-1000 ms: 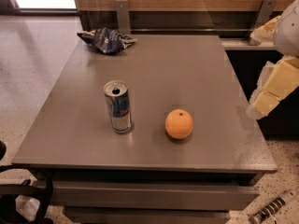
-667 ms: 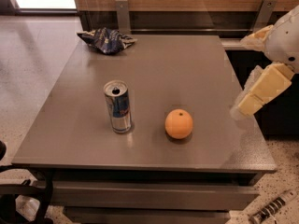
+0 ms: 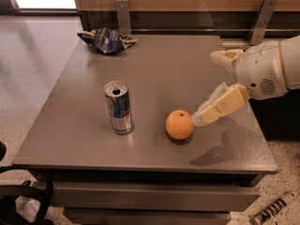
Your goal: Move redbull can near blue chip bag
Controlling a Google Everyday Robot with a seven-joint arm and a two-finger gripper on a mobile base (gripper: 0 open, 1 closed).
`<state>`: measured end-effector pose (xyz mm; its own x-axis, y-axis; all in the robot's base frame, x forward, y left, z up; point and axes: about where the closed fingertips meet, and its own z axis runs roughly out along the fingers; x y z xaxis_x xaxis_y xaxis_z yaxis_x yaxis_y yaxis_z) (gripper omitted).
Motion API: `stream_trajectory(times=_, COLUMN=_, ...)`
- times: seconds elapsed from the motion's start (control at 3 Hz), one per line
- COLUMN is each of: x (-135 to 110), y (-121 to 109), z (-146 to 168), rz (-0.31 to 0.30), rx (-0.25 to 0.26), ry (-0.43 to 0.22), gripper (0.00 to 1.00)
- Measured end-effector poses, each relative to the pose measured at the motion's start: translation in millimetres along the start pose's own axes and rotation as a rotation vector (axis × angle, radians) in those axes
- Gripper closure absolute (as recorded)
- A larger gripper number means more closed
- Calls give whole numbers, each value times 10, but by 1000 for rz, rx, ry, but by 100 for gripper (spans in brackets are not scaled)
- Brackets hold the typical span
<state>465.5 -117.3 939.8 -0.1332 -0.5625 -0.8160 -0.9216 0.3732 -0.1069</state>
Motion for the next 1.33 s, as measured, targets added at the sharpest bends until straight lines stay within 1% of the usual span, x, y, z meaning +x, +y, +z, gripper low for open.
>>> stream_trajectory(times=0.33, x=-160, y=101, z=335, rz=27, rx=-22, ry=-185, gripper=0)
stream_trajectory(times=0.67, x=-420, y=210, z=535, rz=25, rx=-41, ry=-331, gripper=0)
stream_trajectory(times=1.0, x=-468, y=243, z=720, rz=3, rx=-47, ry=-343, gripper=0)
stream_trajectory(times=1.33, x=-516, y=257, z=903, rz=-21, rx=-51, ry=-369, gripper=0)
